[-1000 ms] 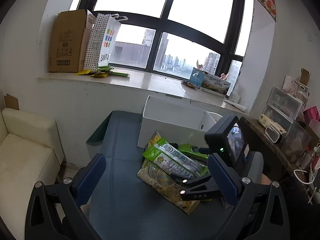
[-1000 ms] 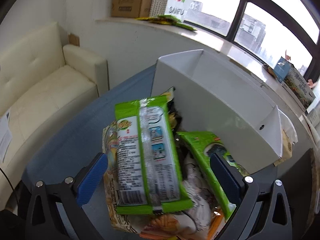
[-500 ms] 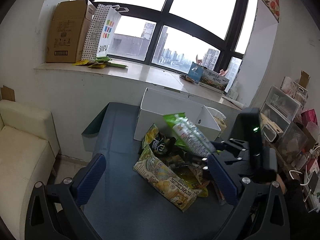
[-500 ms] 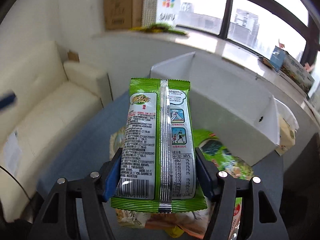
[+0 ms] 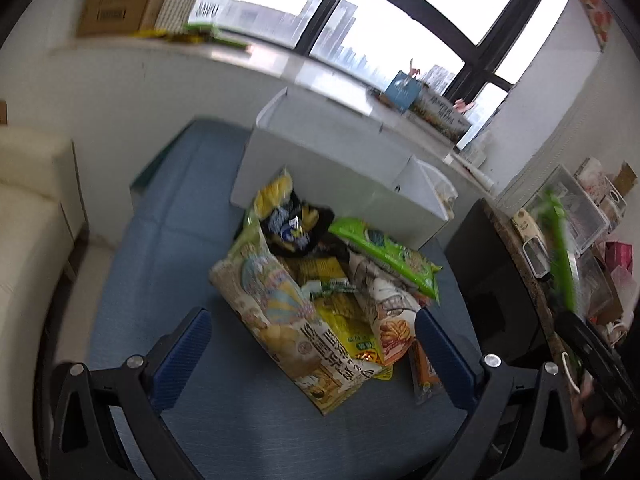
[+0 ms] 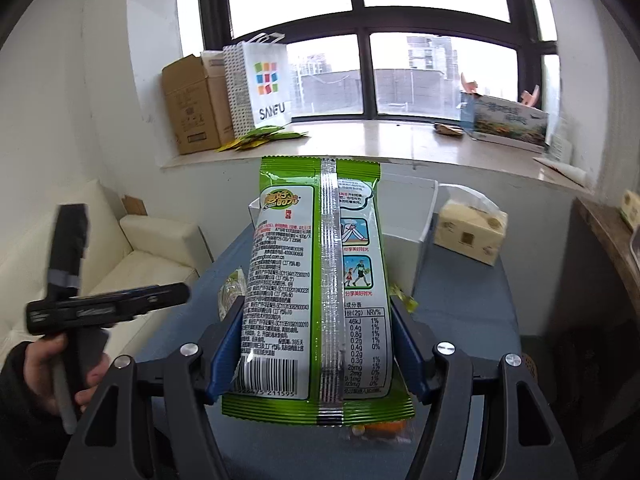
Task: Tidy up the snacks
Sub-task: 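Grasp the green snack packet with the right gripper while the left gripper grasps the patterned cracker bag, then carry both packets into the white box and open both grippers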
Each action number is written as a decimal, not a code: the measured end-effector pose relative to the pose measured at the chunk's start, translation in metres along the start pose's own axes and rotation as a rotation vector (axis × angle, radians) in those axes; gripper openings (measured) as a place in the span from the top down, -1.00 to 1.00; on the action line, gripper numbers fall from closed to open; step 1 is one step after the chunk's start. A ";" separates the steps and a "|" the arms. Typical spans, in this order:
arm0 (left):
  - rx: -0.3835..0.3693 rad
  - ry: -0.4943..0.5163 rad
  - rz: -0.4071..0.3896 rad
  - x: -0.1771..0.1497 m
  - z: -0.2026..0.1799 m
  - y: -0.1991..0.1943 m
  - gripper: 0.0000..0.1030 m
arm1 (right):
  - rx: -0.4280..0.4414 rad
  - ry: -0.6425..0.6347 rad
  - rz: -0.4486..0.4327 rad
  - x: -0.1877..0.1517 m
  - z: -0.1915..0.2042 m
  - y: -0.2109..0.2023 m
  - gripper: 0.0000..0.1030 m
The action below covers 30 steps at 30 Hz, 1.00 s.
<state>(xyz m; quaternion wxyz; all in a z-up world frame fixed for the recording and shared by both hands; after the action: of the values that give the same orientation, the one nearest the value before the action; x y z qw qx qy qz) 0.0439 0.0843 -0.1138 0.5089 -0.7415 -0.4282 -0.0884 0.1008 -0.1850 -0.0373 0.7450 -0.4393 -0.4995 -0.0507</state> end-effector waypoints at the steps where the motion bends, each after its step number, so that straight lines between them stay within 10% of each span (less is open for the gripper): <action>1: -0.012 -0.017 0.022 -0.001 0.000 0.010 -1.00 | -0.003 0.015 -0.003 -0.003 -0.004 -0.005 -0.39; 14: 0.055 -0.161 0.226 -0.021 0.015 0.101 -0.93 | -0.018 0.058 -0.018 -0.022 -0.024 -0.022 -0.39; 16: 0.056 -0.167 0.263 -0.026 0.019 0.108 -0.10 | -0.014 0.058 -0.013 -0.022 -0.023 -0.020 -0.39; 30: 0.011 0.144 0.028 -0.025 -0.028 0.020 0.19 | 0.001 0.045 -0.011 -0.025 -0.019 -0.009 -0.39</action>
<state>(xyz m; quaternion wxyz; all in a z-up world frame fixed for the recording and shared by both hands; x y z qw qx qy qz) 0.0510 0.0452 -0.1286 0.5435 -0.7364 -0.3806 -0.1323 0.0968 -0.2130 -0.0533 0.7559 -0.4347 -0.4852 -0.0644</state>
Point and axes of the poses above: each gripper's, at about its wrist camera, not at the fingertips, and y roughly the way its jaws point, z to its left, x to its top, the point moved 1 cm from there along y, roughly the way its jaws point, and after that the axes turned 1 degree about z, right-handed, at the moved point
